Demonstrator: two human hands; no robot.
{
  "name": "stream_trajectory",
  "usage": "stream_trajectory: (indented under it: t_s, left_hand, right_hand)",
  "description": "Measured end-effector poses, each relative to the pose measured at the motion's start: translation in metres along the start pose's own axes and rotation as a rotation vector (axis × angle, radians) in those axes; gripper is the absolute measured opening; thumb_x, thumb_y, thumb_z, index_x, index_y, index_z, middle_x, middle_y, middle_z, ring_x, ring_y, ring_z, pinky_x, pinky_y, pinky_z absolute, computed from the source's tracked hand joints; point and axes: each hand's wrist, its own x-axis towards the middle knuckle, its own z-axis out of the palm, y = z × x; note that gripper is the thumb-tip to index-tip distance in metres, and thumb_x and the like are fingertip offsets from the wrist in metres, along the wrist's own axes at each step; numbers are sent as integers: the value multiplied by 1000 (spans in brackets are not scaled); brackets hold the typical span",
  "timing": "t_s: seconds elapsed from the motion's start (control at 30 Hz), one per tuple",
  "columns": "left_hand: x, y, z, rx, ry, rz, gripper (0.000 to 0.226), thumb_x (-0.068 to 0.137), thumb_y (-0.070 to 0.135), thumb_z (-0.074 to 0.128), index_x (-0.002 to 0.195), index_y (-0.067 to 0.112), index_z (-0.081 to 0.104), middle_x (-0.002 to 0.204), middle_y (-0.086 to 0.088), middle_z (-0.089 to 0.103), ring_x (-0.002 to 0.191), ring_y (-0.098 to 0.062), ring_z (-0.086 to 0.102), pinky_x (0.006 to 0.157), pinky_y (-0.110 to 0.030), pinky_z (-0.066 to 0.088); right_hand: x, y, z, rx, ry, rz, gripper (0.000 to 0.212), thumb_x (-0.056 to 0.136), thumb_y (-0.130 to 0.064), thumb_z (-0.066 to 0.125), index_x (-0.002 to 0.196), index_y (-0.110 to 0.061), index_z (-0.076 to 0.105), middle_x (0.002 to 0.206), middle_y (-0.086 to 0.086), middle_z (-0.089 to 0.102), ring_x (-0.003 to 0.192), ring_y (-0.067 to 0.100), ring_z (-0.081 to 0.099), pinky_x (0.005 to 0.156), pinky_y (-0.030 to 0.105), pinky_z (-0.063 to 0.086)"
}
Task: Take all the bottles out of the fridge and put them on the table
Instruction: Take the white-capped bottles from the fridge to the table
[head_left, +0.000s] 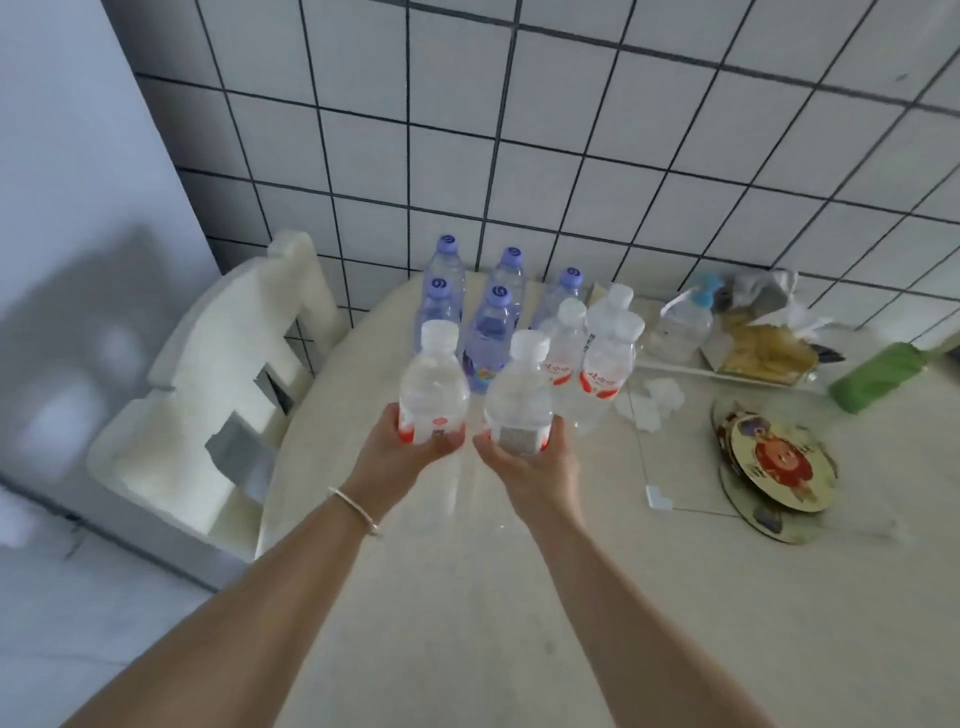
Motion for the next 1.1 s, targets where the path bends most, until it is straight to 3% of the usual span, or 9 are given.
stream_trajectory:
  t_s: [0.1, 0.23, 0.33, 0.4, 0.53, 0.73, 0.83, 0.93, 1.1]
  left_hand:
    - [48, -3, -10, 11, 7, -12, 81, 48, 41, 88, 114, 7, 57, 108, -18, 68, 102, -32, 65, 93, -54, 50]
    - [97, -7, -18, 84, -66, -23, 79, 43, 33, 90, 106, -4, 57, 94, -21, 65, 84, -27, 62, 80, -43, 52]
    - [122, -13, -23, 171, -81, -26, 91, 32, 41, 92, 106, 3, 57, 97, -15, 68, 87, -28, 64, 77, -40, 52]
    - [130, -14, -23, 159, -81, 1, 75, 34, 33, 87, 103, 17, 61, 96, -10, 69, 87, -23, 65, 78, -37, 53]
    - [135, -10, -16, 57, -160, 97, 38, 46, 17, 80, 82, 24, 70, 78, 3, 70, 77, -15, 65, 75, -30, 54]
    - [147, -21, -16, 33, -159, 94, 53, 51, 14, 80, 97, -5, 60, 92, -24, 63, 88, -27, 61, 88, -50, 49]
    - [149, -23, -14, 73, -186, 97, 47, 53, 13, 77, 91, -9, 59, 90, -35, 60, 83, -28, 59, 80, -46, 49]
    - [147, -18, -12, 71, -208, 102, 41, 51, 11, 74, 87, -4, 60, 81, -24, 61, 79, -25, 59, 76, -37, 48]
    - [141, -11, -9, 33, -201, 95, 38, 44, 13, 70, 80, 5, 61, 72, 0, 64, 70, -11, 59, 67, -22, 50]
  right_hand:
    - [45, 3, 20, 1, -9, 30, 46, 63, -29, 82, 98, -28, 51, 84, -8, 64, 76, 14, 61, 59, 18, 45]
    - [82, 7, 39, 31, 6, 24, 49, 64, -26, 81, 95, -39, 45, 87, -18, 61, 76, -8, 55, 56, 2, 40]
    - [105, 16, 53, 30, 31, 31, 55, 62, -29, 83, 98, -40, 43, 86, -22, 58, 78, -7, 55, 63, 11, 43]
    - [117, 23, 60, 20, 51, 47, 55, 60, -30, 83, 94, -42, 42, 85, -22, 57, 78, -5, 55, 65, 17, 44]
    - [131, 31, 68, -1, 72, 18, 63, 58, -25, 85, 97, -39, 37, 82, -25, 53, 73, -6, 53, 56, 1, 37]
    - [140, 39, 76, -45, 82, -37, 66, 56, -27, 87, 99, -36, 38, 86, -21, 53, 74, -1, 49, 58, -4, 33]
    - [142, 43, 79, -67, 86, -50, 67, 54, -29, 88, 104, -29, 44, 91, -16, 56, 80, 2, 51, 59, -4, 32]
    - [140, 46, 80, -68, 85, -65, 74, 52, -30, 88, 114, -19, 49, 97, -13, 57, 83, 3, 52, 61, -5, 32]
    - [136, 48, 81, -93, 85, -96, 77, 52, -34, 88, 116, -17, 49, 99, -13, 54, 86, 3, 50, 68, 9, 34]
